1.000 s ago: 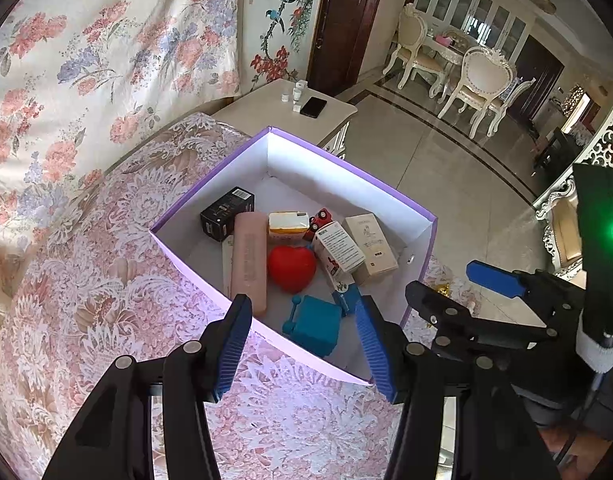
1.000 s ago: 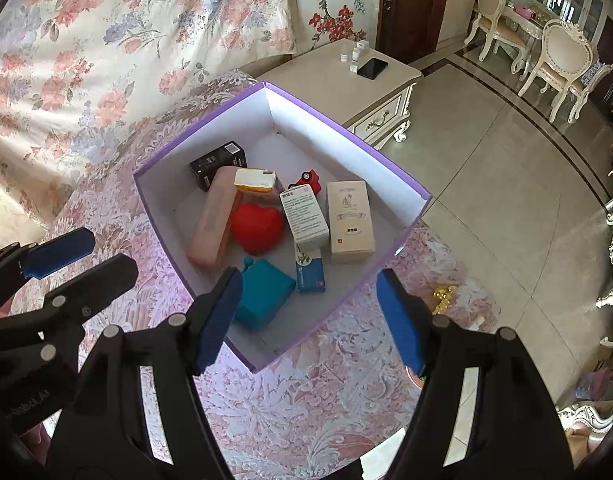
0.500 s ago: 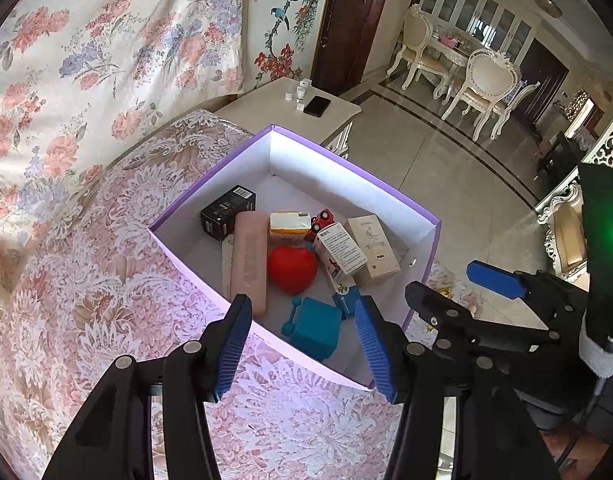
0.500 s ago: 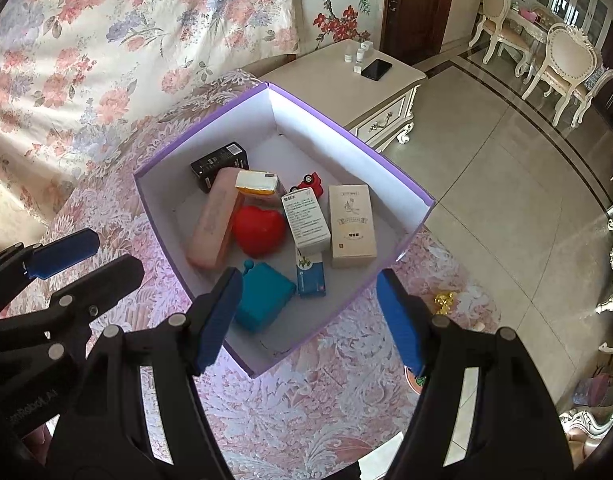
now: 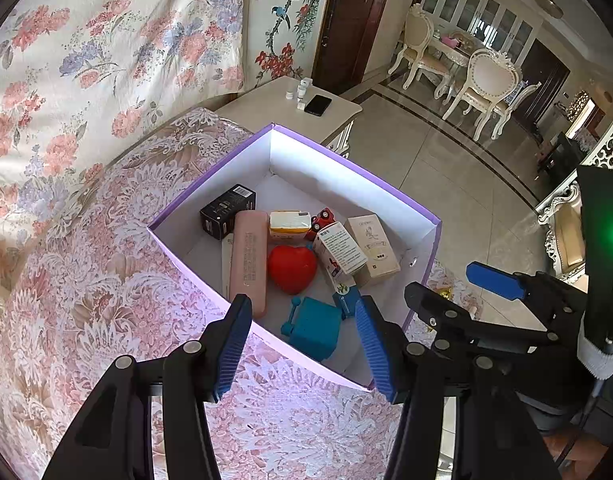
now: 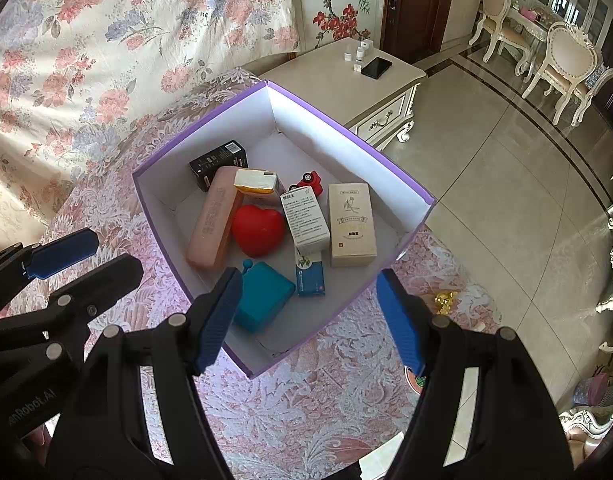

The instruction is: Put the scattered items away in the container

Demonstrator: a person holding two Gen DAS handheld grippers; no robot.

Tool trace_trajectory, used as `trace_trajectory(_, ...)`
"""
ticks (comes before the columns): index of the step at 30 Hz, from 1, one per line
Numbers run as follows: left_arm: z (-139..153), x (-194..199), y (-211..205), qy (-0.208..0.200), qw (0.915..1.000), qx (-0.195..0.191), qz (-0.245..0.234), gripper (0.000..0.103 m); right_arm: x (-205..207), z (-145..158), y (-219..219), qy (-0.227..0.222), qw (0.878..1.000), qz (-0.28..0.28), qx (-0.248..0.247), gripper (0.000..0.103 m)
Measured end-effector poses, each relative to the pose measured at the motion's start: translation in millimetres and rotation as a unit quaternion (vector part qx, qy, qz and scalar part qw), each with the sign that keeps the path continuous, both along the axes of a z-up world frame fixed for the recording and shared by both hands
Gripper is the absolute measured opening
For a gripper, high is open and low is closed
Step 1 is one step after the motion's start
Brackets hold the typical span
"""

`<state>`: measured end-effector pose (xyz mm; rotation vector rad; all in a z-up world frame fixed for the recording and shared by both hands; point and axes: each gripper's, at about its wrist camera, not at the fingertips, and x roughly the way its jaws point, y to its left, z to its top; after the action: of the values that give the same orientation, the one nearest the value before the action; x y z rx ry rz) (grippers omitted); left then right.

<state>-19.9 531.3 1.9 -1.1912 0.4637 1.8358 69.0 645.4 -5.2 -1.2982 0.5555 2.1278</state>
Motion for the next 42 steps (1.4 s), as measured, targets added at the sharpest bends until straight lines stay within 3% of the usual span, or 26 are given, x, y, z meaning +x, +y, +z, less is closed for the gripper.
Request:
trace_trajectory(27, -3.9, -1.2, -1.1, -0.004, 0.9999, -0.004, 0.009, 0.055, -0.6, -4.2, 3.1, -0.002, 1.0, 0.006, 0.0, 0.072)
trace_trajectory(42, -3.2, -2.8, -1.4, -0.006, 0.9999, -0.002, 0.012, 0.062, -1.9, -7.0, 3.6, -0.007, 1.0, 0.006, 0.001, 0.072)
